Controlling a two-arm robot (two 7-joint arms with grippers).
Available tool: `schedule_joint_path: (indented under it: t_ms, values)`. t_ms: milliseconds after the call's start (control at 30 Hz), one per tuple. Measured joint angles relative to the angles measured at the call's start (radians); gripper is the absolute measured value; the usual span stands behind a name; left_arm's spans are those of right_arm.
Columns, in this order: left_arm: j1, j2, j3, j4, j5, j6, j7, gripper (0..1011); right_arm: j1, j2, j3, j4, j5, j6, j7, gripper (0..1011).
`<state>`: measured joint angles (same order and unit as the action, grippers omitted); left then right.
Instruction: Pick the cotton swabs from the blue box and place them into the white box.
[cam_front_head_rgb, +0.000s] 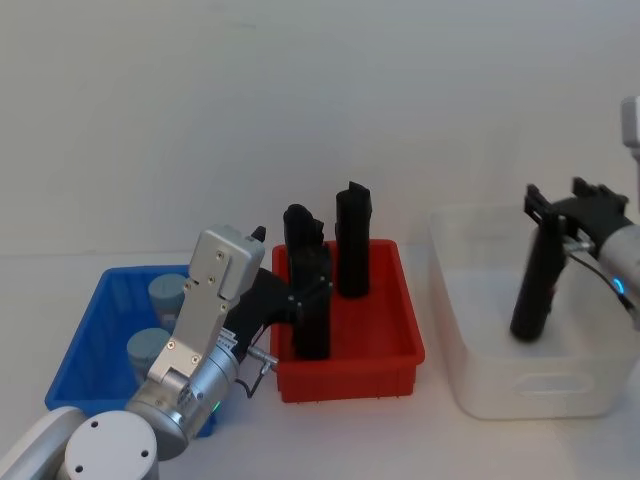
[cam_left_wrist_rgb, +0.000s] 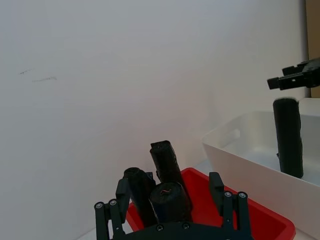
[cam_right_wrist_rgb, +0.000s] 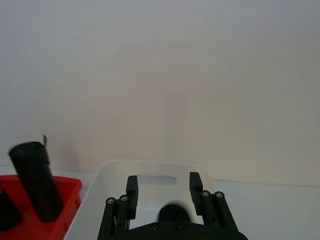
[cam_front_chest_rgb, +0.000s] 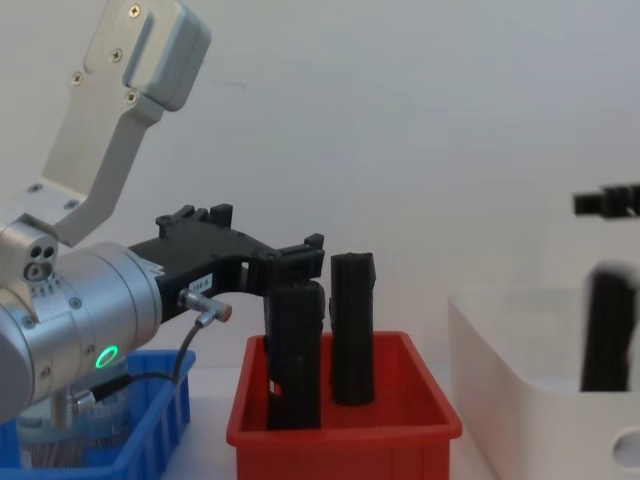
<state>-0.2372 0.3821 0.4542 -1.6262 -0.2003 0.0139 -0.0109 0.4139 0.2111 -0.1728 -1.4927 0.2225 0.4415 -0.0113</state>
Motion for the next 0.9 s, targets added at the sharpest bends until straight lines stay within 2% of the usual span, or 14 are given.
schedule_joint_path:
  t_ms: [33, 300, 500, 700, 900]
  values:
    - [0.0, 0.0, 0.0, 0.0, 0.0, 0.0, 0.0, 1004, -0.008, 0.006, 0.006, 0.004, 0.001, 0.005, -0.014, 641]
    - [0.0, 0.0, 0.0, 0.0, 0.0, 0.0, 0.0, 1003, -0.041, 0.03, 0.031, 0.02, 0.002, 0.02, -0.056, 870]
    - [0.005, 0.009, -0.007, -0.012, 0.004, 0.005, 0.007, 1004, -0.054, 0.036, 0.038, 0.014, 0.003, 0.02, -0.065, 1002]
    - [0.017, 0.027, -0.02, -0.036, 0.008, 0.022, 0.031, 1004, -0.066, 0.039, 0.042, -0.015, 0.01, 0.0, -0.058, 1002]
    - [0.037, 0.05, -0.036, -0.064, 0.004, 0.046, 0.066, 1004, -0.085, 0.043, 0.047, -0.073, 0.026, -0.037, -0.037, 1002]
